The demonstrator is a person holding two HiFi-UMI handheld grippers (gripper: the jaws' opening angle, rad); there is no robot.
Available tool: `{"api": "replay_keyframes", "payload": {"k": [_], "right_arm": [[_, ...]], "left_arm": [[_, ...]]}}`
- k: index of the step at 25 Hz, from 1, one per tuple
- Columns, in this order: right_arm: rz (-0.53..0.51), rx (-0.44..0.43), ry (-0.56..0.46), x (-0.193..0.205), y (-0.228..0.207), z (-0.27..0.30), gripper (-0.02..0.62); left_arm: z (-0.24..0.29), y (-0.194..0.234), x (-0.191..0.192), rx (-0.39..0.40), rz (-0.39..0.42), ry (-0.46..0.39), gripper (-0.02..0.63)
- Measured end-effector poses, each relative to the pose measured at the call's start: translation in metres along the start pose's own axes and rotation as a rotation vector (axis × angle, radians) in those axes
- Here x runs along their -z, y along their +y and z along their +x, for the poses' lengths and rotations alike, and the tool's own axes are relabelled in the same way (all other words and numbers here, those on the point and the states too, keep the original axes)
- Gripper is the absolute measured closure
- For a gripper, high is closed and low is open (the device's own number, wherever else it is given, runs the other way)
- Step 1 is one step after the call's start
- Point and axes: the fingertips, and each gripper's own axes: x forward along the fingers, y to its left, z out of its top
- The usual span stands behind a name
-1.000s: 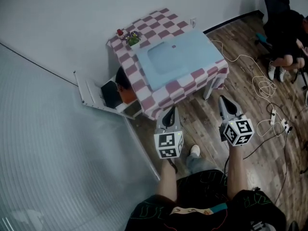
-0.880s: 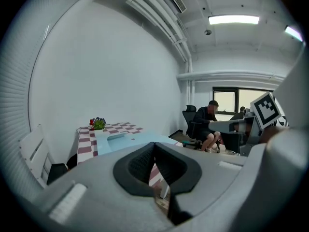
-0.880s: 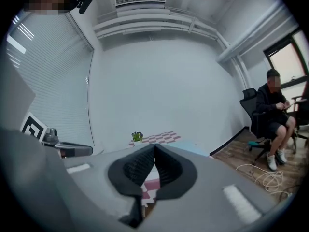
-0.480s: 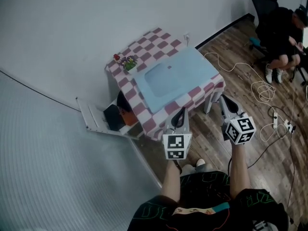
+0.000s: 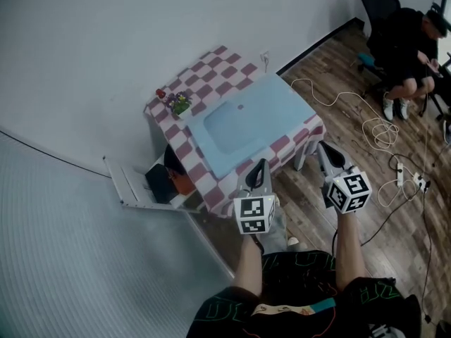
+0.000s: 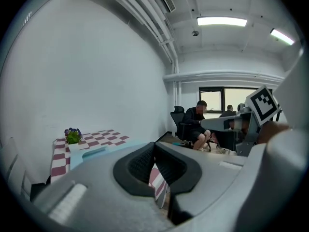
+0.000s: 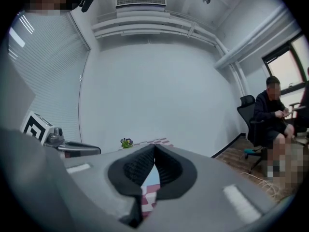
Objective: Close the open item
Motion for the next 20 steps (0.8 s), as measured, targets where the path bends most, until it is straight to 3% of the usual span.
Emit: {"api": "replay_keyframes", "payload": {"k": [8,20], "right_arm": [[0.022,0.025,0.047,0.017,-0.026,0.054,0.592],[0.094,0.098,0.155,0.055,-0.065,0.136,0.592]], "left_arm": [[0.075,0.009,0.01,0.07,-0.024,0.045,0.597],[0.173,0.039,0.04,0.166,-0.056,0.183,0.597]]}}
